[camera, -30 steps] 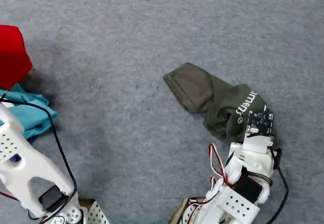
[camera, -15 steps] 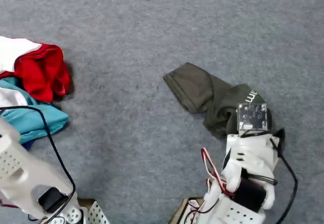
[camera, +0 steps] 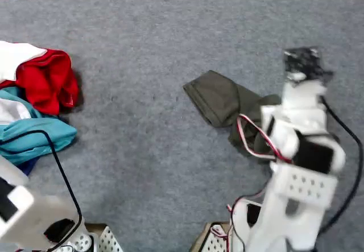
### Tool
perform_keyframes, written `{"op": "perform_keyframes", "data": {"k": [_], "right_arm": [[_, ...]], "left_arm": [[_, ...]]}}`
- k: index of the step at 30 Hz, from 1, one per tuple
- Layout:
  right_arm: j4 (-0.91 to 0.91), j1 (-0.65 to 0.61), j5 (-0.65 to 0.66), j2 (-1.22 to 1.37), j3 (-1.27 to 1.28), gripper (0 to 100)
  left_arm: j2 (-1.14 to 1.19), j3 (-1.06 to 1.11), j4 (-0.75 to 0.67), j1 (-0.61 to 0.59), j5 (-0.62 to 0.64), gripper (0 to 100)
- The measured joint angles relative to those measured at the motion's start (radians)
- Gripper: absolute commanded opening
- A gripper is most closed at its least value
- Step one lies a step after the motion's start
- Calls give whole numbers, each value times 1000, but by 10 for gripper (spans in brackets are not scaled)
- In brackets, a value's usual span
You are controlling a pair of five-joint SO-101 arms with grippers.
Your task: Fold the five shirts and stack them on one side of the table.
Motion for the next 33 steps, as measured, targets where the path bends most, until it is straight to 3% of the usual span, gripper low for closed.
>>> {"op": "perform_keyframes", "data": {"k": [6,11,16,24,33], "right_arm": [[-54,-150,-20,175,-5,314],[-150,-161,-23,336,-34,314],[-175,-167,-18,434,-57,314],[-175,-175,195,542,-57,313],[-120,-173,311,683,-57,311]], "left_arm": [[-180,341,0,0,-63,289],[-334,624,0,0,-183,289],[-477,872,0,0,-215,288],[-671,1091,0,-5,-219,289],[-690,1327,-170,170,-219,289]]}}
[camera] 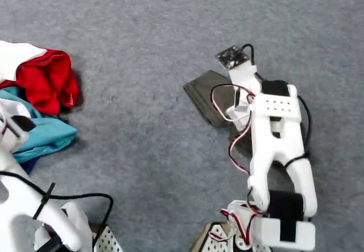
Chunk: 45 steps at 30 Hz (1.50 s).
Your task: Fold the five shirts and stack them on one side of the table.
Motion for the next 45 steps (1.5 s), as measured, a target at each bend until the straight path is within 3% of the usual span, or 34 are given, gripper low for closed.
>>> {"op": "perform_keyframes", "data": {"k": [5,12,22,28,30,36,45], "right_arm": [[38,0,11,95,0,311],[23,-2,17,215,-23,311],[-35,-5,17,319,-41,311],[-44,-5,17,350,-61,309],[-44,-5,17,361,-68,280],[-46,3,17,400,-127,70],[149,-2,17,445,-310,65]], "left_arm": [[0,107,-106,6,-2,289],[0,127,-121,3,-83,288],[0,129,-124,-149,-112,288],[0,143,-124,-170,-189,288],[0,143,-124,-170,-190,288],[-3,143,-124,-170,-192,288],[-3,143,-124,-170,-192,288]]}}
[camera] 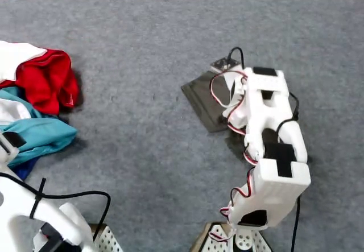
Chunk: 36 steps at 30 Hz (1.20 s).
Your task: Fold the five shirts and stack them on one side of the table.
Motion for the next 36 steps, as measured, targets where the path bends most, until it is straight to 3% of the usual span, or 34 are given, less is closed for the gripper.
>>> {"op": "perform_keyframes", "data": {"k": [9,15,25,32,36], "right_arm": [[404,-207,0,8,-459,37],[428,-336,-49,18,-681,22],[428,-423,-77,38,-856,27],[319,-367,-89,227,-879,304],[292,-344,-92,463,-1016,321]], "left_arm": [[0,0,0,0,0,288],[0,0,0,0,0,288],[0,0,0,0,0,288],[-2,32,0,0,0,288],[-2,63,0,0,0,288]]}}
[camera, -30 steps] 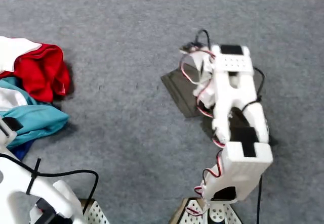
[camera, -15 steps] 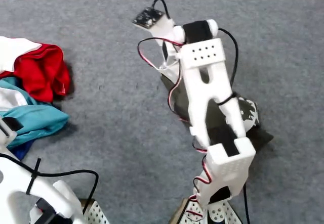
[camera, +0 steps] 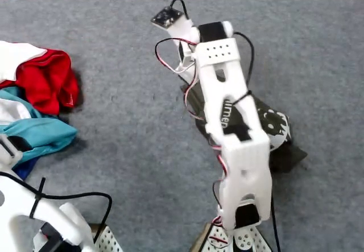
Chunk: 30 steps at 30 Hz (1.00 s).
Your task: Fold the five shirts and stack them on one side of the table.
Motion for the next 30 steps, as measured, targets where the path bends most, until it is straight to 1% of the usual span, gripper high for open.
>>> {"op": "perform_keyframes", "data": {"k": [2,6,8,11,16,23,30], "right_arm": [[5,0,0,121,-100,321],[77,0,0,336,-347,320],[124,0,0,422,-468,320],[137,0,0,511,-575,300],[137,-3,0,563,-611,228],[138,-3,0,537,-611,228],[140,-38,14,384,-525,228]], "left_arm": [[0,15,0,0,0,288],[0,20,0,0,0,288],[0,21,0,0,0,288],[0,28,0,0,0,288],[0,61,0,0,0,288],[0,71,0,0,0,288],[0,71,0,0,0,288]]}}
